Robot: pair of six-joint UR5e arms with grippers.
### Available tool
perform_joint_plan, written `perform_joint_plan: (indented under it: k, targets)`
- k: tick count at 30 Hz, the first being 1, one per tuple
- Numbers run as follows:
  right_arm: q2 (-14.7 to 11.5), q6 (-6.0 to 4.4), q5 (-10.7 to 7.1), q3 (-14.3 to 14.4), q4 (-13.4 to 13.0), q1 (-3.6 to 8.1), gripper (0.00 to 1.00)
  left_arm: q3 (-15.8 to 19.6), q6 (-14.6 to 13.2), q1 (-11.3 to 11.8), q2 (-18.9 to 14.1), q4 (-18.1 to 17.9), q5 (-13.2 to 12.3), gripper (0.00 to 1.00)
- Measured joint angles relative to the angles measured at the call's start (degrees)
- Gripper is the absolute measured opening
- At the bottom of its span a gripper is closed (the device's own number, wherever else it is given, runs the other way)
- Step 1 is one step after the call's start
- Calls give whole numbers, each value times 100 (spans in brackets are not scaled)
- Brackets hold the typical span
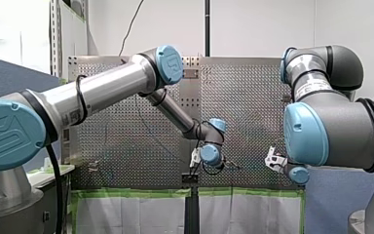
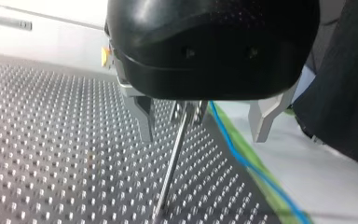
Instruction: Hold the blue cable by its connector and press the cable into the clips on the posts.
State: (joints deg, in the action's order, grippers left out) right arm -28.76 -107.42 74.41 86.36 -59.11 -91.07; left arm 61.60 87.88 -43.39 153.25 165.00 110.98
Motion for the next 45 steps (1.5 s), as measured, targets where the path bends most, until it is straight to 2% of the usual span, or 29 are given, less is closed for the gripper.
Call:
perform_joint_plan:
  k: [6, 12, 21, 24, 29, 45]
  targets:
    - [0, 0, -2, 0, 8, -10, 0, 111, -29, -141, -84, 252, -21, 100]
    - [2, 0, -4, 0, 20, -21, 0, 116, -14, -347, -89, 299, -130, 100]
    - [0, 0, -4, 0, 31, -53, 0, 86, 334, -485, -89, 102, -298, 100]
    - [-1, 0, -5, 0, 36, -54, 0, 86, 480, -489, -86, -16, -267, 100]
    - [-1, 0, -2, 0, 38, -61, 0, 88, 668, -490, -82, -255, -71, 100]
    - [2, 8, -5, -1, 45, -80, 0, 92, 697, -445, 228, -363, 71, 100]
